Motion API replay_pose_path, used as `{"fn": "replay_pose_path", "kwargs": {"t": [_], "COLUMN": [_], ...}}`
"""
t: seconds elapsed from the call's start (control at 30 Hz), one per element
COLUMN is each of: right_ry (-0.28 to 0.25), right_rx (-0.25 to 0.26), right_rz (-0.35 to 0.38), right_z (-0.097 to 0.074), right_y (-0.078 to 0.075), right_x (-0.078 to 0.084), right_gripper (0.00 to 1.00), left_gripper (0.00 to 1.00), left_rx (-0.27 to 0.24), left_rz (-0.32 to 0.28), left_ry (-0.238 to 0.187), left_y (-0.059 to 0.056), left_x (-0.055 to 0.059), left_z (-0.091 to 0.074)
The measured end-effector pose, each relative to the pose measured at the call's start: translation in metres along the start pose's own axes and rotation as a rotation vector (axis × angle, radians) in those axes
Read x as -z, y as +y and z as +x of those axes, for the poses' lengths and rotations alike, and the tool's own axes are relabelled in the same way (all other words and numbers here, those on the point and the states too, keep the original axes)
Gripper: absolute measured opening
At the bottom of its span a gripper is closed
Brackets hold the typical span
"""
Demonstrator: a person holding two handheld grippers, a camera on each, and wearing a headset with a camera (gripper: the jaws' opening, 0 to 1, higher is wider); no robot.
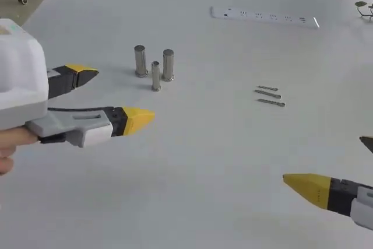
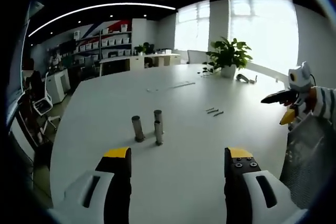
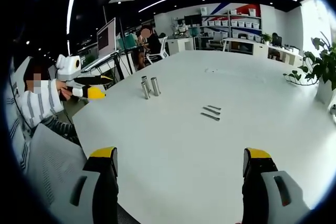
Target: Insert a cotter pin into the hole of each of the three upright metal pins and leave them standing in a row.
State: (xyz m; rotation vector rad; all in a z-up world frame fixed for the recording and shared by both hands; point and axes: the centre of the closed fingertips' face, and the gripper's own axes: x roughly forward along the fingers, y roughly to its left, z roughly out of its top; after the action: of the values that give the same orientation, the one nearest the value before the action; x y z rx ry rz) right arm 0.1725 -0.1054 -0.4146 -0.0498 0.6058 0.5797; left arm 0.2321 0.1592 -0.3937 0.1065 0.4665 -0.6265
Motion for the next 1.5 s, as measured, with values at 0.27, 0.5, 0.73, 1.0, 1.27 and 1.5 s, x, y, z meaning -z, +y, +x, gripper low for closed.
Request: {"fn": "replay_pose_path", "kwargs": {"t": [0.27, 0.5, 0.73, 1.0, 1.27, 1.5], "right_ry": [0.009, 0.011, 0.011, 0.018, 0.011, 0.011], "right_rx": [-0.014, -0.023, -0.018, -0.014, -0.01, -0.005], "right_rz": [0.002, -0.008, 0.008, 0.011, 0.019, 0.023], "right_z": [0.003, 0.003, 0.002, 0.0, -0.001, -0.002], "right_y": [0.002, 0.005, 0.003, 0.004, 0.005, 0.004], "right_x": [0.002, 0.002, 0.003, 0.004, 0.004, 0.004], "right_gripper": [0.99, 0.99, 0.99, 0.99, 0.99, 0.99], "left_gripper": [0.65, 0.62, 0.53, 0.4, 0.32, 0.28], "left_rx": [0.006, 0.034, 0.034, 0.005, 0.003, -0.023], "left_rz": [0.019, 0.016, 0.017, 0.024, 0.018, 0.052], "left_ry": [0.005, 0.033, 0.043, 0.074, 0.094, 0.129], "left_y": [0.012, 0.014, 0.019, 0.028, 0.033, 0.038], "left_x": [-0.009, -0.007, -0.008, -0.003, 0.002, 0.012], "left_z": [0.014, 0.031, 0.05, 0.065, 0.082, 0.099]}}
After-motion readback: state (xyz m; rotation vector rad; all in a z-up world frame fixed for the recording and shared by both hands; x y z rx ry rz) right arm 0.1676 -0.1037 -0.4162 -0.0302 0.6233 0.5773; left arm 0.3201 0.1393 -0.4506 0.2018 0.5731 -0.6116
